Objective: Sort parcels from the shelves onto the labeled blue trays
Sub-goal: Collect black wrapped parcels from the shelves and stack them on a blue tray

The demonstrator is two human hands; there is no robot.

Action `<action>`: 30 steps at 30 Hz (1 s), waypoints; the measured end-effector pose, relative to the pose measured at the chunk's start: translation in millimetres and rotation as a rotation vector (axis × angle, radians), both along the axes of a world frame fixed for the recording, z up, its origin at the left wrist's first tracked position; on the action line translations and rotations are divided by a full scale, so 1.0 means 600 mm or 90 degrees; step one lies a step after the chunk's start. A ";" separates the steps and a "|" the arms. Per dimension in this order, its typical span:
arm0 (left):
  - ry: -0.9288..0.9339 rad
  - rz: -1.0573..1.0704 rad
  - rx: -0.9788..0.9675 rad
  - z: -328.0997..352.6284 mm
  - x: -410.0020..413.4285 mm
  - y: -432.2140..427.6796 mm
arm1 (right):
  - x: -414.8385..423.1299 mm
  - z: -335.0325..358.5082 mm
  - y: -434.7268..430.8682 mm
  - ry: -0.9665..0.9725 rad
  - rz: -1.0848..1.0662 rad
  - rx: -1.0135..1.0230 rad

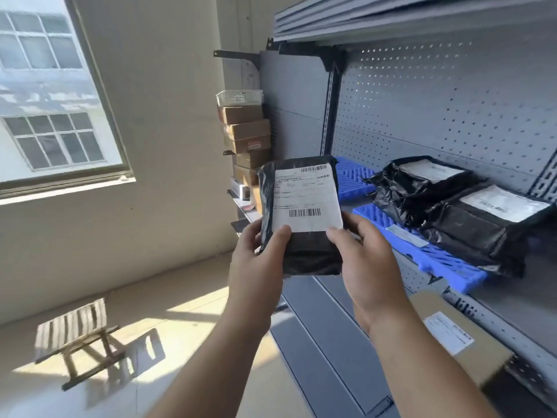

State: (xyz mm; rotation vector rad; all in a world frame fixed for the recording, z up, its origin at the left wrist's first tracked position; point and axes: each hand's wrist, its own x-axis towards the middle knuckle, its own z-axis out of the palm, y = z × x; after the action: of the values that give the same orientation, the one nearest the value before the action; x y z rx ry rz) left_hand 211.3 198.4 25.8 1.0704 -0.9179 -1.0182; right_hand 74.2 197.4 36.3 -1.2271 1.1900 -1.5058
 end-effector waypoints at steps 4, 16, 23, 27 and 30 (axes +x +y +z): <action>-0.024 -0.112 -0.015 0.022 -0.030 -0.108 | -0.025 0.020 -0.072 0.031 -0.126 -0.023; -0.106 -0.429 -0.107 0.062 -0.201 -0.278 | -0.143 0.052 -0.126 0.008 -0.509 -0.048; -0.179 -0.522 -0.175 0.085 -0.310 -0.294 | -0.230 0.065 -0.128 0.043 -0.596 -0.058; -0.243 -0.502 -0.198 0.095 -0.359 -0.308 | -0.280 0.067 -0.135 0.034 -0.613 -0.056; -0.264 -0.480 -0.207 0.099 -0.388 -0.320 | -0.310 0.068 -0.143 0.043 -0.620 -0.042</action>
State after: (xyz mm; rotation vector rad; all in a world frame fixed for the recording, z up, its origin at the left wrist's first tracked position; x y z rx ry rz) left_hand -21.6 6.4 85.2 0.6627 -1.8433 -1.2051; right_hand -111.7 111.6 76.8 -0.7359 1.9459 -2.1973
